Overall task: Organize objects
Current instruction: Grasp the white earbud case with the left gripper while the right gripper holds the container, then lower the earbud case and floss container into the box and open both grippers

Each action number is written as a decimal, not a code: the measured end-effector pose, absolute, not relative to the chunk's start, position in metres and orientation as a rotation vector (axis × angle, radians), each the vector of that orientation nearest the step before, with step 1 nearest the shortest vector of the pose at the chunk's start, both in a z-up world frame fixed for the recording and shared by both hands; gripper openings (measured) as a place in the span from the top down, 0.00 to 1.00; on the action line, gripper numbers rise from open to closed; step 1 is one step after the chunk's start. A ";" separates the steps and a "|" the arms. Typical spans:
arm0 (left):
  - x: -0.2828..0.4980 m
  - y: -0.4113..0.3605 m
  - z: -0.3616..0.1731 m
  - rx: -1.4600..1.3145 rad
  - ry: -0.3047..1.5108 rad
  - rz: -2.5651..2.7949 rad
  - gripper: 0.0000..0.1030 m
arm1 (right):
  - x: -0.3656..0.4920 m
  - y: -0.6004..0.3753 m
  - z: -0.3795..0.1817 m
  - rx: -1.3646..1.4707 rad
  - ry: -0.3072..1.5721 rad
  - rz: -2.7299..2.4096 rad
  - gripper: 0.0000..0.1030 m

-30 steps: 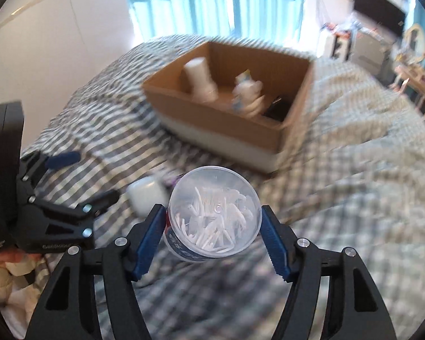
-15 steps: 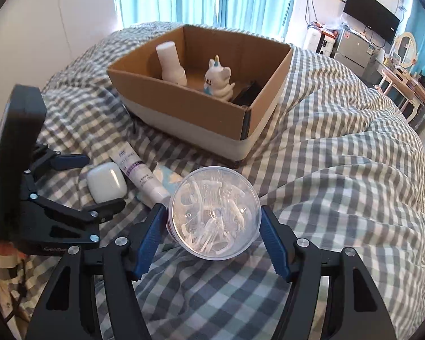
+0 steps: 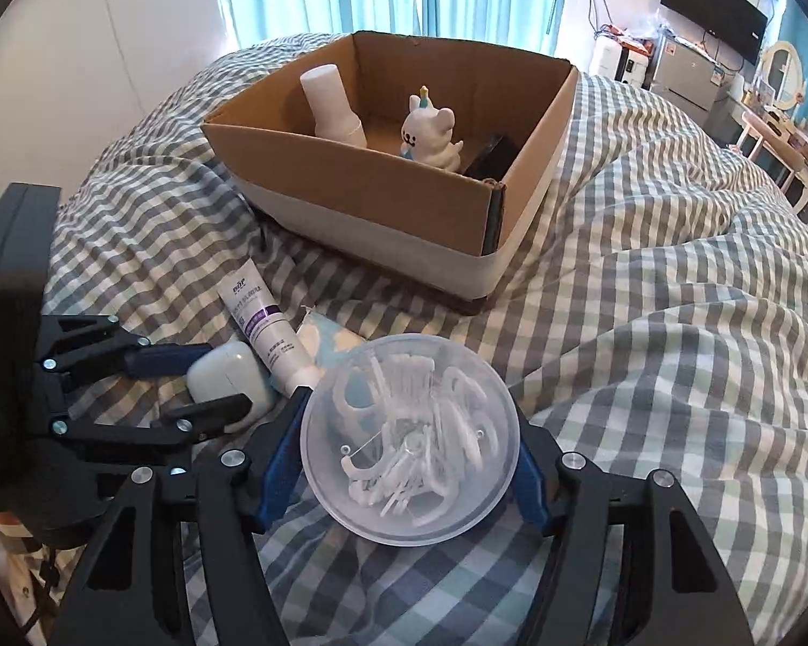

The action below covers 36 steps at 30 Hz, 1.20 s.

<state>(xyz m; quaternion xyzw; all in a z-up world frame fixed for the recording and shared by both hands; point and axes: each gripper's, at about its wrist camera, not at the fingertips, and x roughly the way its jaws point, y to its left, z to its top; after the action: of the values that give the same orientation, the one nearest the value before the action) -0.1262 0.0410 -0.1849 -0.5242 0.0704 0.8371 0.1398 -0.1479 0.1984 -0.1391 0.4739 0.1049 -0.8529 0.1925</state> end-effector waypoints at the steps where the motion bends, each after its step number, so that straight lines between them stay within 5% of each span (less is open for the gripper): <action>1: -0.126 0.040 -0.184 -1.505 0.192 2.423 0.66 | -0.147 0.199 -0.139 1.325 0.300 -2.401 0.37; 7: -0.111 0.039 -0.166 -1.426 0.164 2.467 0.74 | -0.140 0.200 -0.129 1.286 0.296 -2.448 0.38; 36: -0.140 -0.003 -0.010 -0.960 0.135 2.801 0.75 | -0.135 0.177 -0.001 0.897 0.411 -2.596 0.39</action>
<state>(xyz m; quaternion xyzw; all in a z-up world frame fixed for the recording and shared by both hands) -0.1402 -0.0029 -0.0097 -0.3227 0.0452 0.9413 0.0885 -0.1350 0.1772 -0.0014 0.3175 0.1454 -0.9194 0.1811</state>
